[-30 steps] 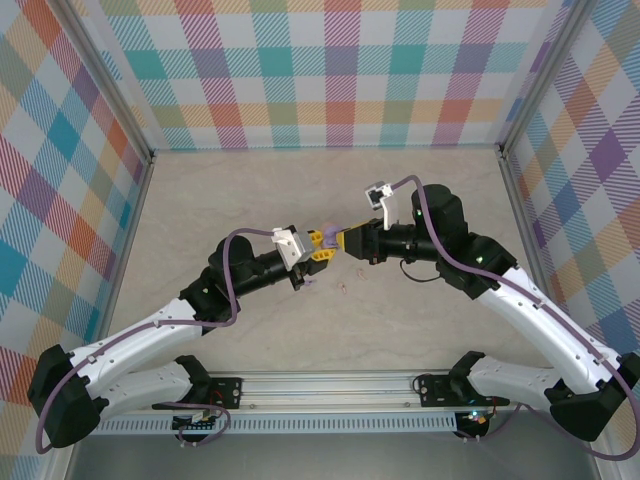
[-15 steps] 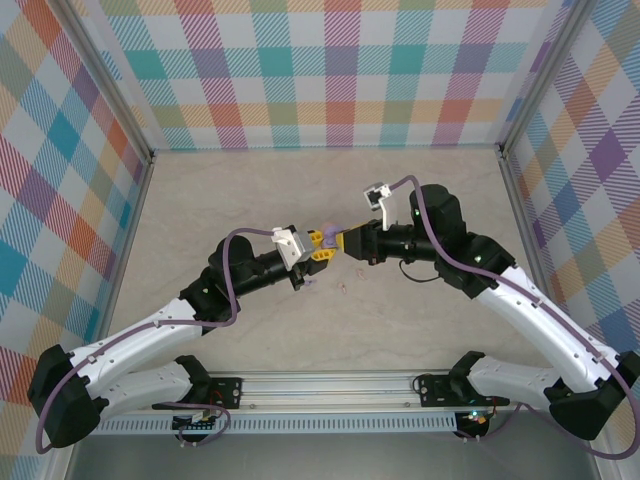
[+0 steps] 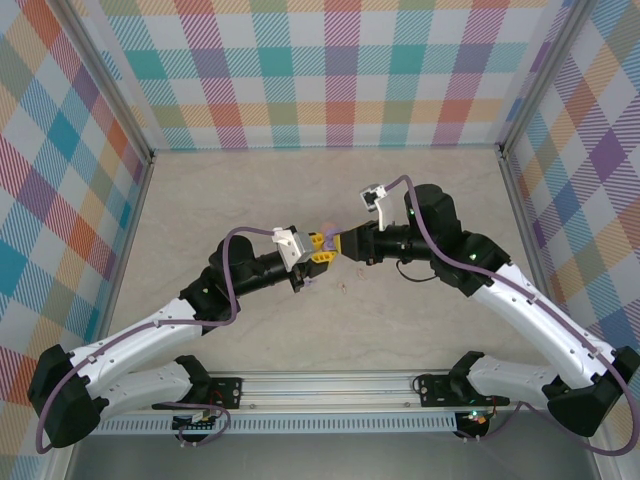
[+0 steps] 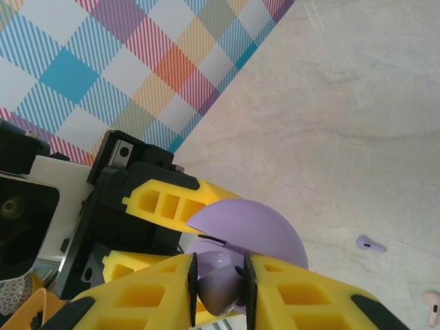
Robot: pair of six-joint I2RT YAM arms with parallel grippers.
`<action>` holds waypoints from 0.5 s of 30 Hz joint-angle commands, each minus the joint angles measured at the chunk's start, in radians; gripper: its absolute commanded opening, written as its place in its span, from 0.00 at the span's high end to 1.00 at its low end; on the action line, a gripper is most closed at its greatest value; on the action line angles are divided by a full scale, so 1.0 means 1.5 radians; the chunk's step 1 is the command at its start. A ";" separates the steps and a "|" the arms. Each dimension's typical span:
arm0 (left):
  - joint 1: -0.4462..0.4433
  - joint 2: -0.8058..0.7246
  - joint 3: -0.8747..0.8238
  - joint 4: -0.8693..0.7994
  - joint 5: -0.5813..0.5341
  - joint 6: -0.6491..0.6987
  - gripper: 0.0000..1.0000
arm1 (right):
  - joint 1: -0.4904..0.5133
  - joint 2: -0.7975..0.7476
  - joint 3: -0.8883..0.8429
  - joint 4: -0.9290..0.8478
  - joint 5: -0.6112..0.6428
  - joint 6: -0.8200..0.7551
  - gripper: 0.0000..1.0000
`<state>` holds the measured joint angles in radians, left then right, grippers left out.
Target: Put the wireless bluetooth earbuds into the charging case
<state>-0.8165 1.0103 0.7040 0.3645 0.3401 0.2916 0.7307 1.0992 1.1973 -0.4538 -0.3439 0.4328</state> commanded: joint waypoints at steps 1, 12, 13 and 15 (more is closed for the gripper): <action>-0.010 -0.005 0.037 0.026 0.051 -0.018 0.99 | 0.004 0.012 0.014 -0.022 0.023 -0.009 0.74; -0.010 0.017 0.047 0.034 0.064 -0.068 0.98 | 0.004 0.008 0.031 -0.052 0.055 -0.021 0.60; -0.010 0.019 0.048 0.036 0.063 -0.073 0.98 | 0.004 0.007 0.032 -0.053 0.055 -0.021 0.59; -0.011 0.024 0.047 0.037 0.062 -0.079 0.98 | 0.004 0.005 0.035 -0.058 0.059 -0.024 0.55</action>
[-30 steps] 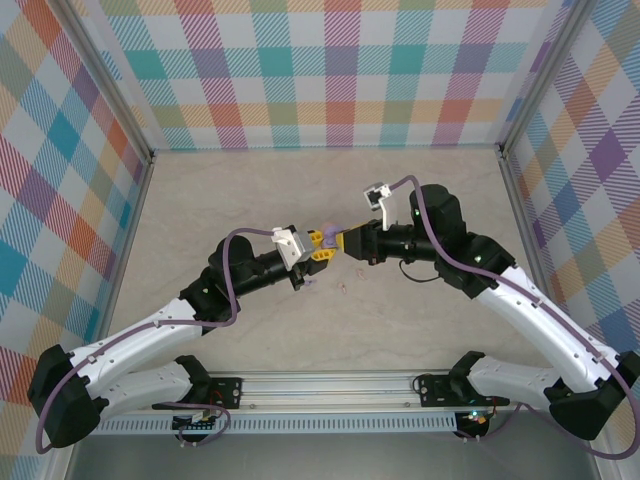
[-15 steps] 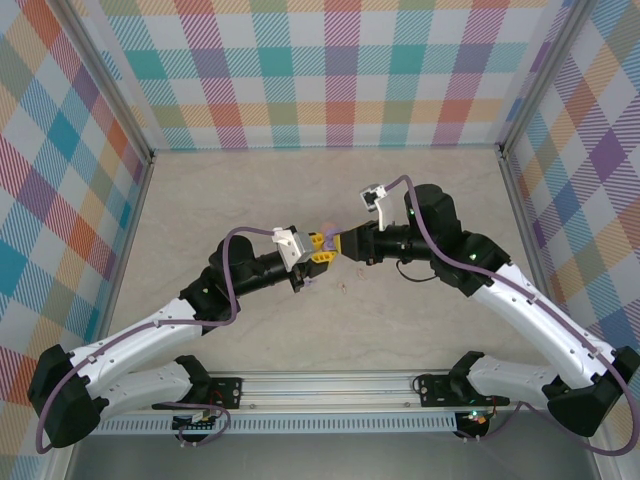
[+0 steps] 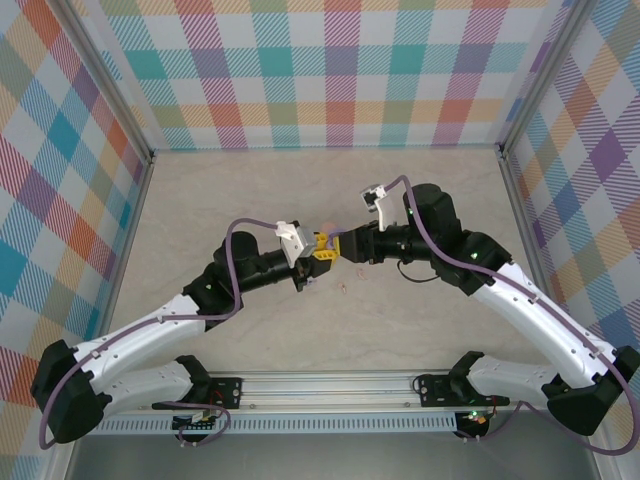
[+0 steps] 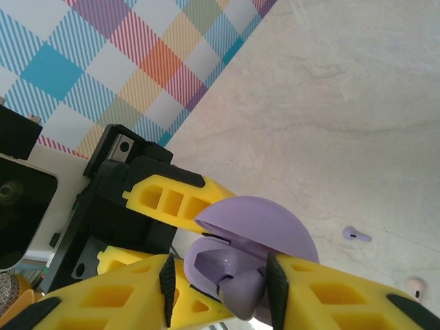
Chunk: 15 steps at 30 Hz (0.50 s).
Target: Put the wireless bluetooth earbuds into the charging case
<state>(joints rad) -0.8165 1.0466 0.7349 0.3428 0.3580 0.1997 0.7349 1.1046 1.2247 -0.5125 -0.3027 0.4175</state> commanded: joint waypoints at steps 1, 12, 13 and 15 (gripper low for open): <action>-0.011 0.001 0.026 0.053 0.047 -0.023 0.98 | 0.001 0.000 0.018 -0.021 0.035 -0.014 0.54; -0.011 0.022 0.007 0.082 0.023 -0.109 0.99 | 0.001 -0.021 0.038 -0.019 0.052 -0.039 0.45; -0.011 0.023 0.004 0.086 0.021 -0.118 0.99 | 0.001 -0.027 0.038 -0.019 0.055 -0.040 0.45; -0.011 0.023 -0.004 0.096 0.016 -0.132 0.99 | 0.001 -0.036 0.037 -0.018 0.063 -0.042 0.45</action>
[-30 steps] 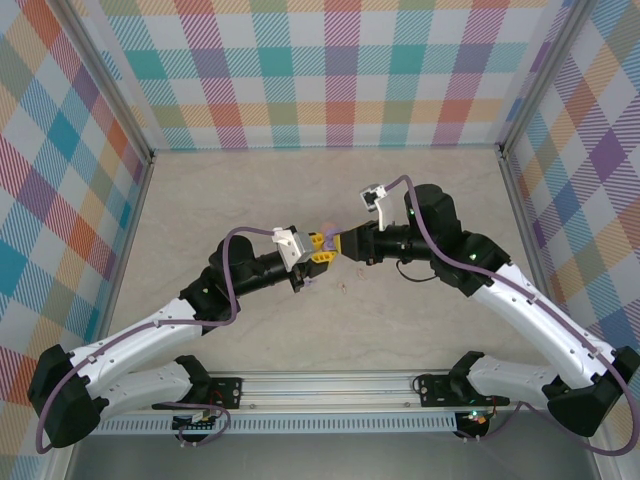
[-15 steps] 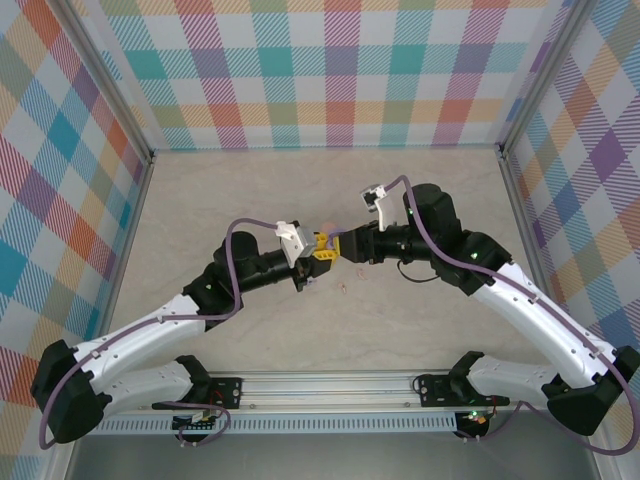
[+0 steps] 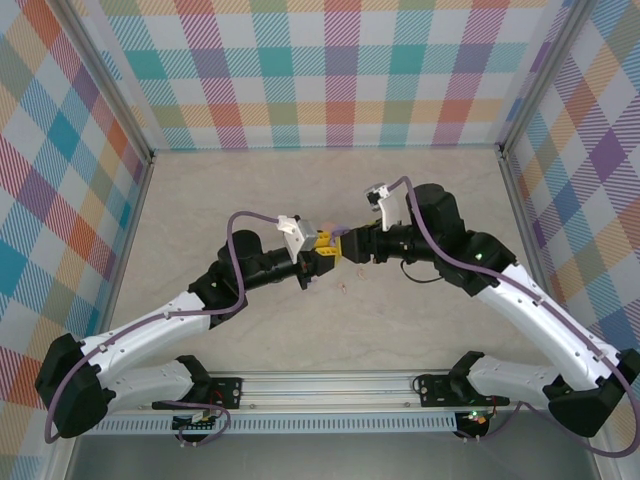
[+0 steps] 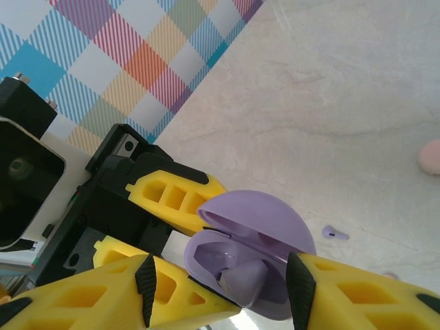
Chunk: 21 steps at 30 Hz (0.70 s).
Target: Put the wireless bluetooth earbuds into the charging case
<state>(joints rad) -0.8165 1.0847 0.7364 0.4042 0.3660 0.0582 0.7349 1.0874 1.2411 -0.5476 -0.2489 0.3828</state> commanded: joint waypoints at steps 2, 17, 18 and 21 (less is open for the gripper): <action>-0.010 -0.005 -0.013 0.062 0.004 -0.045 0.99 | 0.001 -0.032 0.024 -0.001 0.038 -0.019 0.45; -0.010 -0.014 -0.012 0.046 -0.035 -0.051 0.99 | 0.001 -0.032 0.004 -0.010 0.020 -0.016 0.80; -0.010 -0.013 -0.012 0.045 -0.036 -0.052 0.99 | 0.001 -0.030 0.004 -0.009 0.015 -0.016 0.81; -0.011 -0.013 -0.012 0.047 -0.030 -0.055 0.99 | 0.001 -0.023 0.004 -0.004 0.004 -0.015 0.83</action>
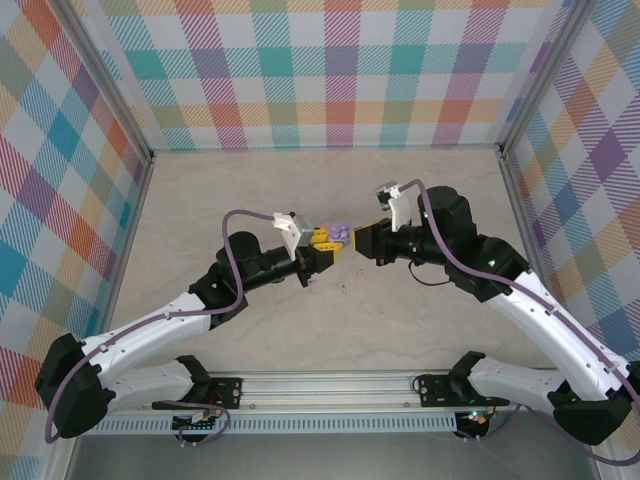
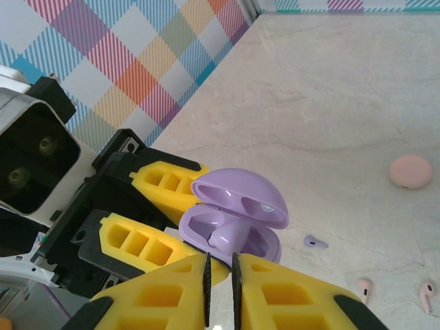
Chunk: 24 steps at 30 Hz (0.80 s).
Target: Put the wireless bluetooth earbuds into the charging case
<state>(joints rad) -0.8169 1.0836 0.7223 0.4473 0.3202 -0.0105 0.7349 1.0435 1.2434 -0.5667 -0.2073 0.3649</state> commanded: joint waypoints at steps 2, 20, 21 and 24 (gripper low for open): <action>-0.010 -0.012 -0.003 0.021 0.006 -0.009 1.00 | 0.001 0.012 0.003 0.008 -0.025 -0.002 0.84; -0.010 -0.019 -0.007 0.038 0.036 -0.015 1.00 | 0.001 0.026 0.003 -0.009 0.000 0.000 0.82; -0.011 -0.020 -0.007 0.039 0.035 -0.016 1.00 | 0.001 0.026 0.004 -0.010 0.002 0.000 0.82; -0.010 -0.021 -0.009 0.044 0.035 -0.019 1.00 | 0.001 0.028 0.004 -0.012 -0.001 -0.001 0.82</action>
<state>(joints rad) -0.8169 1.0798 0.7212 0.4480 0.3546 -0.0204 0.7349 1.0729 1.2434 -0.5697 -0.2169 0.3649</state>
